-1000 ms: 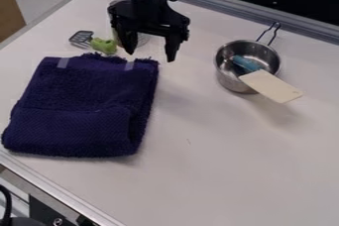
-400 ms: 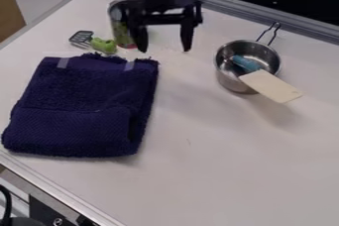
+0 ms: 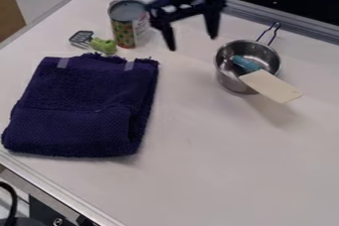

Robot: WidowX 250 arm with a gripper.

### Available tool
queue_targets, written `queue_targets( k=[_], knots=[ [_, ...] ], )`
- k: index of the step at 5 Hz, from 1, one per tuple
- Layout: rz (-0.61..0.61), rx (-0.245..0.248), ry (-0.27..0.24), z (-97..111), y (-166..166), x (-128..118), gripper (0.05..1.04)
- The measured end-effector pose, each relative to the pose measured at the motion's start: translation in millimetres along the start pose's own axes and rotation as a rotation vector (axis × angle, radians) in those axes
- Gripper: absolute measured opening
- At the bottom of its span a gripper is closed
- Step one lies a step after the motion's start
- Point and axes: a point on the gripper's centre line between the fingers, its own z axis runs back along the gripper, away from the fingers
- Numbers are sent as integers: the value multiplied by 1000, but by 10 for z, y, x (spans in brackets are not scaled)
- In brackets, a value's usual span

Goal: Move the knife down to the right of the table

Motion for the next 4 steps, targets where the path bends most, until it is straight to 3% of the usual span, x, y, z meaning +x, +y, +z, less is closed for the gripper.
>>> queue_targets(
  k=[1,2,3,4],
  knots=[
    [69,-59,24,-126,-296,-103,999],
    [180,-58,17,-323,-485,-59,999],
    [245,-71,-20,-394,-615,5,999],
    [302,-79,-16,-465,-641,82,999]
  ],
)
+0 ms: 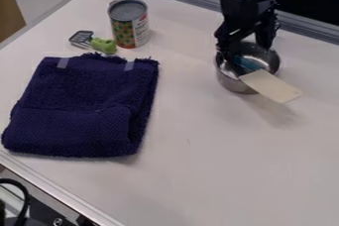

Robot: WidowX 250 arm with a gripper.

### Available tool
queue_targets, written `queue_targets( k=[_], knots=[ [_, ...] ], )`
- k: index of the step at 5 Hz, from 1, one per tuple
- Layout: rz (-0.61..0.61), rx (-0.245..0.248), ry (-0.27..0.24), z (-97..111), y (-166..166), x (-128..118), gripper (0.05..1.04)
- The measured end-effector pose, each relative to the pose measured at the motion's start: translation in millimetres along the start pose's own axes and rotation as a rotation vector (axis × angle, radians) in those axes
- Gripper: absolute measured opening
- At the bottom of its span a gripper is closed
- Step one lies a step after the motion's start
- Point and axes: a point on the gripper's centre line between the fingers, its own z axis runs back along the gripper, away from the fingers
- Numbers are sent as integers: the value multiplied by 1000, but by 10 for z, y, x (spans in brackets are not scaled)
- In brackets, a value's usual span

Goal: Move the knife down to the right of the table

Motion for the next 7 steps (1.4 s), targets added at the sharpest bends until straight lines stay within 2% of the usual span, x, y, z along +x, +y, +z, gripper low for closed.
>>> queue_targets(
  k=[1,3,4,6,7],
  knots=[
    [36,-3,-22,-44,-11,18,999],
    [55,56,-36,-250,54,8,999],
    [60,47,-39,-276,36,-2,969],
    [118,41,-17,-308,59,-46,408],
    [130,55,1,-307,79,-78,241]
  ],
)
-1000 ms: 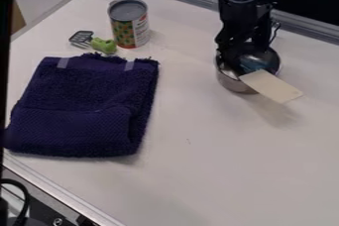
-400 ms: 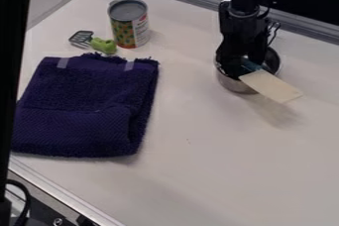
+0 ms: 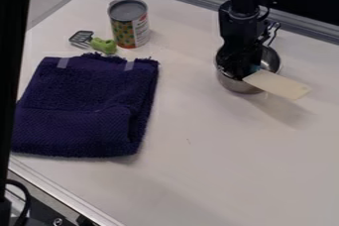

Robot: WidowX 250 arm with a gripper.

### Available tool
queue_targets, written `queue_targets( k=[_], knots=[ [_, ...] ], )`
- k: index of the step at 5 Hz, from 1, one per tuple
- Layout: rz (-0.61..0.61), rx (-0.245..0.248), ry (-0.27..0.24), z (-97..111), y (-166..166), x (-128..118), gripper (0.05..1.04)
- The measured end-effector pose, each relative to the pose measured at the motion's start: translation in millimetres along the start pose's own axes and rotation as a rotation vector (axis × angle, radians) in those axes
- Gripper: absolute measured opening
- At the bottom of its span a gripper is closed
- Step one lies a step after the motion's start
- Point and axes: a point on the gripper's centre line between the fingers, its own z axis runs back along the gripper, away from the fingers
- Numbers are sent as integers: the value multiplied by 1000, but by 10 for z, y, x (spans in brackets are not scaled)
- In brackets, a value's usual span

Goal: Move the knife down to the right of the table

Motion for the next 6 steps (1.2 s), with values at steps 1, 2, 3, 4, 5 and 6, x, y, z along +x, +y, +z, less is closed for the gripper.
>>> queue_targets(
  k=[1,2,3,4,5,6],
  knots=[
    [9,0,0,0,0,0,237],
    [25,-4,7,7,-4,0,237],
    [24,-42,15,208,-49,-22,237],
    [14,-64,21,296,-20,-49,237],
    [52,-123,-20,521,-68,-32,237],
    [42,-100,24,750,24,-66,237]
  ],
)
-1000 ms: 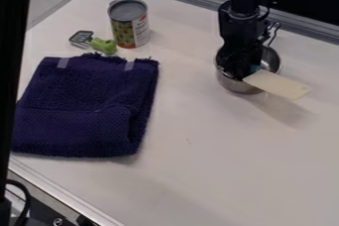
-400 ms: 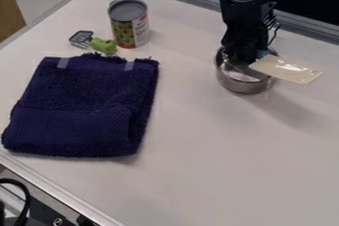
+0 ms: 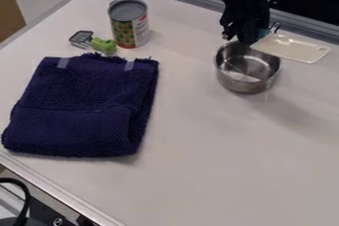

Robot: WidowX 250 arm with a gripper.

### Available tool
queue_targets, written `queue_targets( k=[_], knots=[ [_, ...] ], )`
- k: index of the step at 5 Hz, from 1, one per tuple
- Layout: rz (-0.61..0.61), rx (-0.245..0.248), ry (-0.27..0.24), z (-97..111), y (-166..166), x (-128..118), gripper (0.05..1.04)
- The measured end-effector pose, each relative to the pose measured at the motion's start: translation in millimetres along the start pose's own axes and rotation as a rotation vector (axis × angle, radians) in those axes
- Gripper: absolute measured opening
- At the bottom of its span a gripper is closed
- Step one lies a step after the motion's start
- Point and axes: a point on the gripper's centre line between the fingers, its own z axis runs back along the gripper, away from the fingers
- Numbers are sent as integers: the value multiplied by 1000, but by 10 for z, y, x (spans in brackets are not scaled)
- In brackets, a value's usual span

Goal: Move the knife down to the right of the table

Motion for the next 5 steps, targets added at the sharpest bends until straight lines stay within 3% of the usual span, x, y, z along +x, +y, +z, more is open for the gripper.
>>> queue_targets(
  k=[1,2,3,4,5],
  knots=[
    [-91,36,14,125,173,-28,237],
    [-293,63,-21,260,253,-57,237],
    [-528,115,28,248,420,-106,237],
    [-783,123,51,276,572,-163,237],
    [-1053,138,60,162,768,-269,237]
  ],
)
